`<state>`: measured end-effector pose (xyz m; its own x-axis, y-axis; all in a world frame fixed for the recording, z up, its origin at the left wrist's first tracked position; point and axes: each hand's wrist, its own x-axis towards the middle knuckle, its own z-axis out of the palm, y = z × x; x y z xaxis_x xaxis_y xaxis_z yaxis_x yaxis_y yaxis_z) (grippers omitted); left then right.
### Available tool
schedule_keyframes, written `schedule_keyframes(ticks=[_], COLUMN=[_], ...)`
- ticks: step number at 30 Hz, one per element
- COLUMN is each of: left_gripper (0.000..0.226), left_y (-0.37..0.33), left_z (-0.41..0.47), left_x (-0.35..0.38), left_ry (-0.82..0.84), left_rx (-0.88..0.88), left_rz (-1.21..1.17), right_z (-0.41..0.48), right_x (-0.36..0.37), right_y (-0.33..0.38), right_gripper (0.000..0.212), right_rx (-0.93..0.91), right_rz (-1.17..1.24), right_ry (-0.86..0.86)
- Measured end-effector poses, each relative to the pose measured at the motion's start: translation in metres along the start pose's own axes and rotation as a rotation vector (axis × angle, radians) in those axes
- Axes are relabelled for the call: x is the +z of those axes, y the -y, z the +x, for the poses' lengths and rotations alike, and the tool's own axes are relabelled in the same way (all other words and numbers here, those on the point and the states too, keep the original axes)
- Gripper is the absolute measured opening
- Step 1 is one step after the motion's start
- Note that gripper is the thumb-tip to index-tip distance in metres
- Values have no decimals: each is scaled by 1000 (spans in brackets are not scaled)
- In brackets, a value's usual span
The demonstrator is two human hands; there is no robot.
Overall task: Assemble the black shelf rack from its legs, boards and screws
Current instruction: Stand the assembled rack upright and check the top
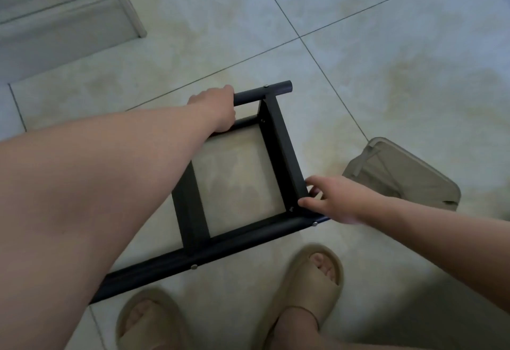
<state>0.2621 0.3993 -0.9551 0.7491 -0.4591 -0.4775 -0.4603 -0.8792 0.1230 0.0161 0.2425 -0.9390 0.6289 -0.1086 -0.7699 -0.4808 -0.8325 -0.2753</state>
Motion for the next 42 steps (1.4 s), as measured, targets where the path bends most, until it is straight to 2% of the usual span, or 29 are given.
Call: schedule_keyframes(ticks=[4, 8, 12, 18, 22, 28, 35, 39, 42], left_gripper=[23, 20, 19, 13, 13, 13, 17, 26, 26], left_y=[4, 9, 16, 26, 35, 47, 48, 42, 39], left_z=[5, 1, -12, -63, -113, -187, -236, -244, -240], left_x=[2, -16, -65, -158, -214, -263, -263, -233, -215], left_ry=[-21, -98, -219, -437, -587, -769, -868, -889, -903], left_rx=[20, 32, -14, -5, 21, 63, -56, -138, -187], left_rz=[-68, -136, -225, -363, -515, -739, -1180, -1446, -1547], right_z=[3, 1, -9, -45, -78, -140, -205, -222, -226], right_x=[7, -2, -34, -95, -138, -194, -236, -235, -233], right_y=[5, 13, 26, 46, 59, 95, 125, 133, 136], right_gripper=[26, 16, 20, 21, 37, 49, 42, 40, 41], right_rx=[11, 18, 24, -96, -111, -134, -263, -327, -369], right_rz=[62, 34, 40, 69, 108, 175, 149, -31, -176], right_ry=[-36, -149, -345, -632, -797, -1035, -1201, -1293, -1310])
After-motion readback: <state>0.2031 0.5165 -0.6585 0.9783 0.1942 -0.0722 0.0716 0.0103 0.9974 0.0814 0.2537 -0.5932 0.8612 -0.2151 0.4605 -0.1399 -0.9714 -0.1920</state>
